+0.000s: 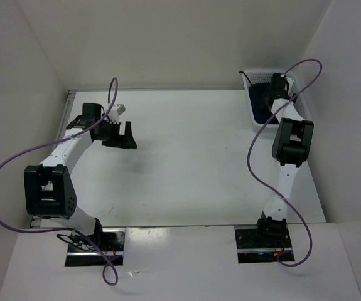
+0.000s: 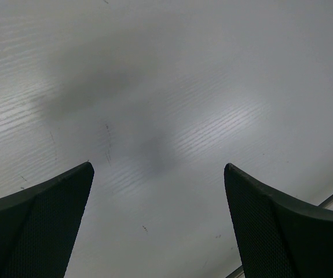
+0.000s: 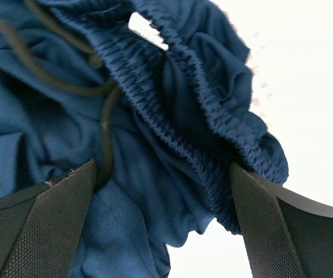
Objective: Fold and stack the shorts
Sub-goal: Grab the shorts from the pile, then move the shorts to the center of the board
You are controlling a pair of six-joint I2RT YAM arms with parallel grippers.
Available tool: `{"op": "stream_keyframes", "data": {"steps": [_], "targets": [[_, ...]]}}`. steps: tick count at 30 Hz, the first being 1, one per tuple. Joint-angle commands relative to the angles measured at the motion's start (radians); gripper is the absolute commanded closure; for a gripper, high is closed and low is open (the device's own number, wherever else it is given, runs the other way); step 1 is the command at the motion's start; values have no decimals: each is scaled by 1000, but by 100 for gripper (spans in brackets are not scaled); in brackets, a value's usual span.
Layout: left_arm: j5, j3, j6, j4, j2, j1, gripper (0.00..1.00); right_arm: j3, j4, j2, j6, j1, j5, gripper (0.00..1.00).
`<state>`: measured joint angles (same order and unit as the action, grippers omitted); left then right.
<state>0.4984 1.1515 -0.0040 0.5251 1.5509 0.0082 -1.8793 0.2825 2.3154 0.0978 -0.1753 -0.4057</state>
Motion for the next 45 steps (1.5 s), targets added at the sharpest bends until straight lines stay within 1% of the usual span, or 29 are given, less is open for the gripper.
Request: {"op": "stream_keyframes", "data": {"steps": [1, 2, 3, 5, 6, 8, 9, 10, 11, 13, 16, 17, 19, 20, 22, 25, 30, 34, 35, 37, 38, 40, 43, 44, 45], "targets": [[6, 17, 4, 4, -2, -4, 0, -49, -19, 19, 7, -18, -82, 1], [6, 17, 4, 4, -2, -4, 0, -49, -19, 19, 6, -29, -82, 4], [6, 17, 4, 4, -2, -4, 0, -49, -19, 30, 6, -41, -70, 17], [-3, 8, 4, 4, -2, -4, 0, -49, -19, 39, 6, -52, -35, 35], [-3, 8, 4, 4, -2, -4, 0, -49, -19, 39, 6, -52, 2, 55], [-3, -1, 4, 4, -2, -4, 0, -49, -19, 21, 6, -52, 50, 71], [-3, -1, 4, 4, -11, -13, 0, -49, -19, 12, 6, -52, 115, 79], [-3, -1, 4, 4, -11, -13, 0, -49, -19, -16, 6, -52, 146, 95], [-3, -1, 4, 4, -11, -13, 0, -61, -19, -31, 23, -52, 171, 100], [-3, -1, 4, 4, -20, -13, 0, -92, -9, -66, 32, -52, 220, 100], [-3, -1, 4, 4, -40, -13, 0, -139, 0, -155, 33, -52, 252, 100], [-18, -1, 4, -19, -49, -13, 0, -153, 0, -204, 45, -52, 261, 100], [-52, 31, 4, -49, -49, -13, 0, -203, 0, -249, 59, -52, 262, 100], [-64, 45, 4, -59, -49, -13, 0, -222, 0, -289, 75, -52, 287, 100], [-64, 77, 4, -70, -49, -13, 0, -282, 0, -323, 92, -52, 335, 100], [-73, 142, 4, -70, -49, -13, 0, -357, 0, -384, 125, -29, 360, 100], [-75, 177, 4, -60, -70, -13, 0, -469, -14, -493, 169, 69, 439, 100], [-101, 186, 4, -111, -120, -13, 0, -578, -51, -528, 181, 210, 476, 100], [-112, 186, 4, -120, -129, -13, 0, -612, -72, -539, 181, 274, 499, 100], [-112, 186, 4, -132, -144, -13, 0, -636, -92, -550, 203, 339, 513, 100], [-112, 186, 4, -132, -158, -13, 0, -636, -101, -550, 203, 399, 522, 100], [-112, 174, 4, -155, -170, -13, 0, -636, -124, -560, 224, 448, 539, 100], [-135, 134, 4, -192, -192, -4, 0, -539, -147, -586, 258, 500, 562, 100], [-150, 134, 4, -192, -202, -4, 0, -453, -147, -596, 258, 500, 562, 100], [-162, 119, 4, -201, -213, -4, 0, -404, -161, -619, 258, 514, 545, 100]]}}
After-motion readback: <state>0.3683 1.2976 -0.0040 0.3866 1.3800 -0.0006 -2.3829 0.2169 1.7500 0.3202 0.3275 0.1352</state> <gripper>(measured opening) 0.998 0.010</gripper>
